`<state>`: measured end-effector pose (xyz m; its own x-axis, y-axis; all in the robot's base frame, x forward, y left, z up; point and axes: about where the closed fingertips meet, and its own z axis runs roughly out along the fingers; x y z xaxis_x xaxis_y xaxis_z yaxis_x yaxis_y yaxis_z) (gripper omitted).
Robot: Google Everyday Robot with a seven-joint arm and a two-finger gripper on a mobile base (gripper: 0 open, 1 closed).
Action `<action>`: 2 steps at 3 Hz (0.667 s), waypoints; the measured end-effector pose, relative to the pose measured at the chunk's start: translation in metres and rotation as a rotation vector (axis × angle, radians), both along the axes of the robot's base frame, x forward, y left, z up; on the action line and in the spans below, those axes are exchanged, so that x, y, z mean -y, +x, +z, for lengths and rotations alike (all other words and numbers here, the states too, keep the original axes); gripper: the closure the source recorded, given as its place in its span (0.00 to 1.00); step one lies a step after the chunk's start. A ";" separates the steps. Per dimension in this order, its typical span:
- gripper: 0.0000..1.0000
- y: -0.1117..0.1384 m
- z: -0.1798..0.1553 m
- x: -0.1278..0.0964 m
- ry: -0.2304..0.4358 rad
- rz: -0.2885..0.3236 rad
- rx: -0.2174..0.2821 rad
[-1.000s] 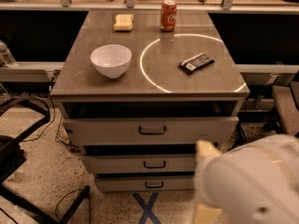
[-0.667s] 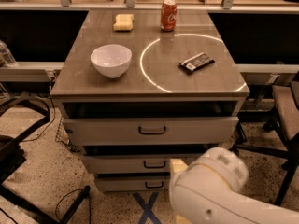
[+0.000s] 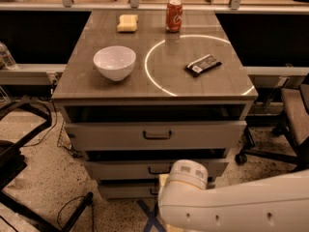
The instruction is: Open middle drawer
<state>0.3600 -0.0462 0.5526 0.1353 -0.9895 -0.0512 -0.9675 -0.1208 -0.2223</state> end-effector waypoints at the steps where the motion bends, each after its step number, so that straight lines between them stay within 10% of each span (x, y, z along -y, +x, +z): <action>1: 0.00 0.023 -0.025 0.000 -0.018 -0.029 0.019; 2: 0.00 0.046 -0.048 0.005 -0.026 -0.076 0.031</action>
Offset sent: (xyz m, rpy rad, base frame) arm 0.0774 -0.0111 -0.0895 -0.0337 -0.0406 -0.1469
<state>0.4063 -0.0514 0.5045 0.0605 -0.9979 -0.0224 -0.9668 -0.0530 -0.2498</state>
